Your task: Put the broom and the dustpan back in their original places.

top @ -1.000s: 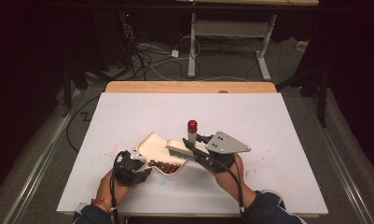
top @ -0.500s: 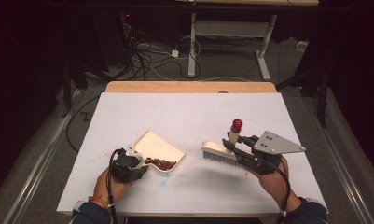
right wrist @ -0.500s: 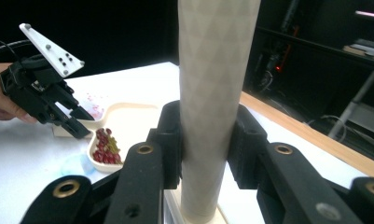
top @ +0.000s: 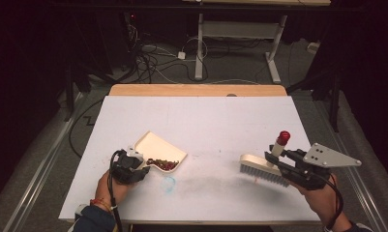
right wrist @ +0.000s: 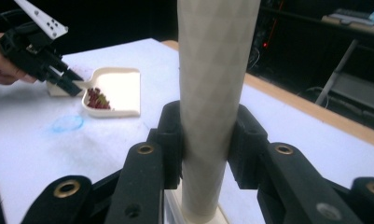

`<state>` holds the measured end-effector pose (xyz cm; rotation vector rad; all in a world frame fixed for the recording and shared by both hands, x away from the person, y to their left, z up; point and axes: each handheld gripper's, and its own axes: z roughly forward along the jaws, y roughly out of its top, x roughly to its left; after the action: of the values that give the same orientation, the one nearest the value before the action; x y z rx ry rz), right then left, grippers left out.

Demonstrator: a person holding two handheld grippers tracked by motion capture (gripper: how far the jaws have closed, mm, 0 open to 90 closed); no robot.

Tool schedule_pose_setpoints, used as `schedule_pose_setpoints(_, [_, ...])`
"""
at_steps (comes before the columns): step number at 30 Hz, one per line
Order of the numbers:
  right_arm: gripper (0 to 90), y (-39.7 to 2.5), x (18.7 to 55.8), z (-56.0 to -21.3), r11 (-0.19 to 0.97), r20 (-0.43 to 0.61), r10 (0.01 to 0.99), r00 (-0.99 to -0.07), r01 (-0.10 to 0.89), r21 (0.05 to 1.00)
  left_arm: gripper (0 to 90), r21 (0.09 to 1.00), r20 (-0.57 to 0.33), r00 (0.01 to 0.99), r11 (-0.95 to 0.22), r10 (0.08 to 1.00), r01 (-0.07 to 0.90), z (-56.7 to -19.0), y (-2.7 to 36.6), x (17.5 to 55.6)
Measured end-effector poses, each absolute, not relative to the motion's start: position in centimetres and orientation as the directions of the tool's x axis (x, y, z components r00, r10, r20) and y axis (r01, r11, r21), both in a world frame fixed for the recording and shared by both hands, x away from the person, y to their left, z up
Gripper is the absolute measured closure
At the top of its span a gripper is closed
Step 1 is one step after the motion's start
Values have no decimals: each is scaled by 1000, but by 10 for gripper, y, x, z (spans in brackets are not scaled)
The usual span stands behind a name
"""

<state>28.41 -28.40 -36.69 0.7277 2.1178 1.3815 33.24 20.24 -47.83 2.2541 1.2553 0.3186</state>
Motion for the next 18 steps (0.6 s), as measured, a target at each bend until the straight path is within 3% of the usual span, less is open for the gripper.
schedule_pose_setpoints(18, [686, -291, 313, -380, 398, -56, 642, -764, 271, 877, 602, 589, -63, 413, -301, 908, 750, -484, 207, 347])
